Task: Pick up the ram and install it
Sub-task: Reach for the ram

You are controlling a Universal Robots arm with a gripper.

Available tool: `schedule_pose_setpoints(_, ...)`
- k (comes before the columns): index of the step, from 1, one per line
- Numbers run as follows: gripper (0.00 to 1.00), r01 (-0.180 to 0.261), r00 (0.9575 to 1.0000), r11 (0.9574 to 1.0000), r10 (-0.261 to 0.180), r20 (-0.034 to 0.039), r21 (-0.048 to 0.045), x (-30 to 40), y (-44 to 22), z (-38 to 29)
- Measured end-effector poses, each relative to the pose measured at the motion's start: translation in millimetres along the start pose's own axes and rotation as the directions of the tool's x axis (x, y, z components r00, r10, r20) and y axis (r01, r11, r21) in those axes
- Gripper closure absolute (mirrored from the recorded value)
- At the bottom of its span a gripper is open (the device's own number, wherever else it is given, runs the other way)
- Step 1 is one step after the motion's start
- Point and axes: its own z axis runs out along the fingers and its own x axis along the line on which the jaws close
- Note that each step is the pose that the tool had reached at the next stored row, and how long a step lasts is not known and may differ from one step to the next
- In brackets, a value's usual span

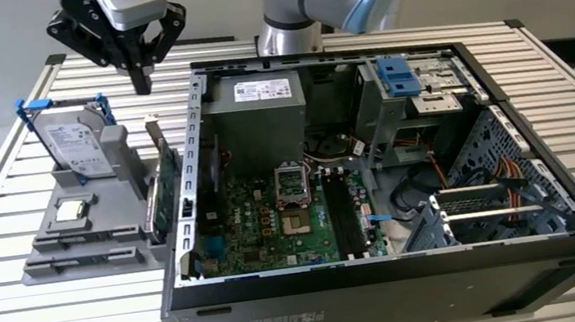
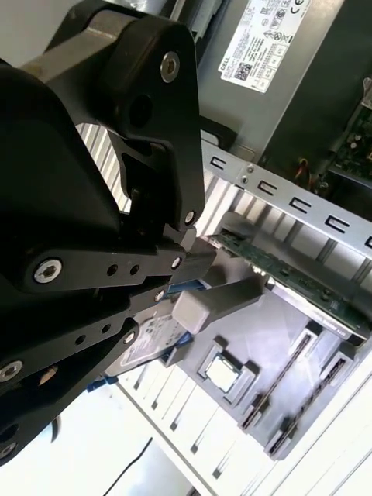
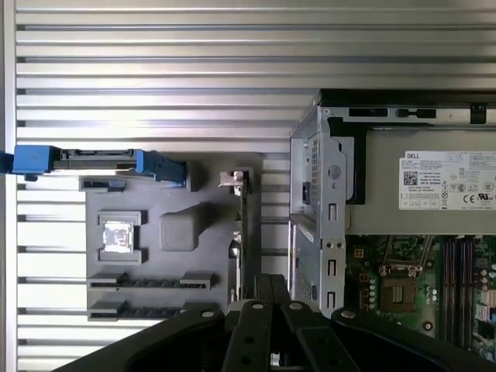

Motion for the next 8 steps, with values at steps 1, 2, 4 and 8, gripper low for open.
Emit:
schedule_pose_setpoints(1,1.00,0.001,1.0000,1.0000,-0.001,-0.0002,0.0000,0.8,0.0,0.0)
schedule_pose_setpoints(2,1.00,0.002,1.0000,1.0000,-0.002,-0.0002,-0.0001,1.6,0.0,0.1)
schedule_pose_setpoints(4,1.00,0.004,1.0000,1.0000,-0.004,-0.0005,0.0000,3.1,0.0,0.1)
schedule_pose_setpoints(8,1.00,0.007,1.0000,1.0000,-0.007,-0.0010,0.0000,6.2,-0.1,0.1)
